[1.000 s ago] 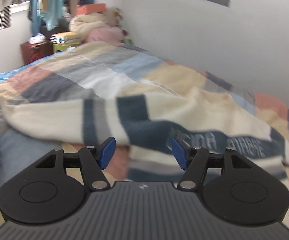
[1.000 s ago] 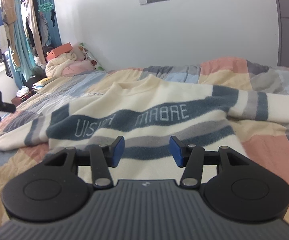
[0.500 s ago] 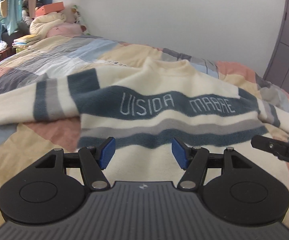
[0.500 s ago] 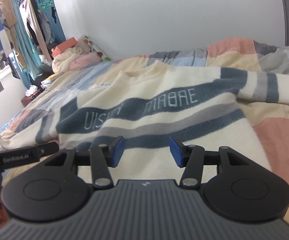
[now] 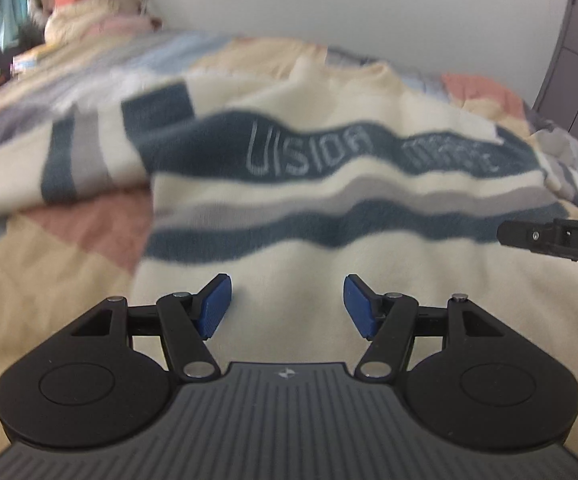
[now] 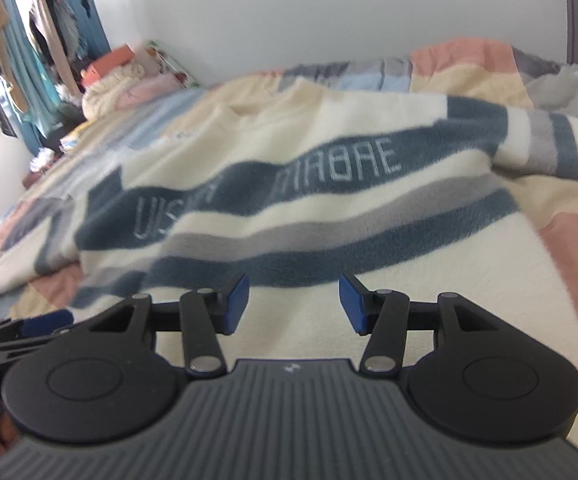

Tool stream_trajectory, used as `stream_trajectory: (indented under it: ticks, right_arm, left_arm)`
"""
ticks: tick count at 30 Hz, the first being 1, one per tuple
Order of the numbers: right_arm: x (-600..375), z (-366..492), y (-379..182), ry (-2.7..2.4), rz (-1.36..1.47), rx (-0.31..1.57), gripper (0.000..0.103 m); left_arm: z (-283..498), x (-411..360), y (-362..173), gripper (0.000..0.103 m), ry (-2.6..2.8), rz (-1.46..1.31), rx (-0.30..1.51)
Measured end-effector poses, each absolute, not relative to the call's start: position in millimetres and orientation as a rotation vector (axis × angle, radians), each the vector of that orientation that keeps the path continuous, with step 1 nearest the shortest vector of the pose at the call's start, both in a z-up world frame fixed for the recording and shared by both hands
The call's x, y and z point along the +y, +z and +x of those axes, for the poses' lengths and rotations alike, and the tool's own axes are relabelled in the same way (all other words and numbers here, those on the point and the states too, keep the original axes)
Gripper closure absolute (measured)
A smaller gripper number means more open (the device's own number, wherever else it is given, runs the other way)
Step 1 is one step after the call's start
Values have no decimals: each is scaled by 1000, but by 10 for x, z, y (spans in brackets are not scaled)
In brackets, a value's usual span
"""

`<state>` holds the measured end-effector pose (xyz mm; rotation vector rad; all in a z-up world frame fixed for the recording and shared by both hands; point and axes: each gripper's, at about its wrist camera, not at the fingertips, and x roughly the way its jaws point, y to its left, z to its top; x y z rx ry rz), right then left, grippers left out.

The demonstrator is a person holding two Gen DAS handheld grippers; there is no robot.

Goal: Fold large clothes
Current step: 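Move both open grippers over the lettered sweater toward its other sleeve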

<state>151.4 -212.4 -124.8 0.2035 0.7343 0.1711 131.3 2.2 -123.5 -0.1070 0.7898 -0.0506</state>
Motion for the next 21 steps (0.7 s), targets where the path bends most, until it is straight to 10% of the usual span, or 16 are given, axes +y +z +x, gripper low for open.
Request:
stream_trajectory:
  ticks: [21]
  right_arm:
    - [-2871,1156,-882,130,563,746,48]
  left_arm:
    - [733,-136,-887,36,-45,-163,725]
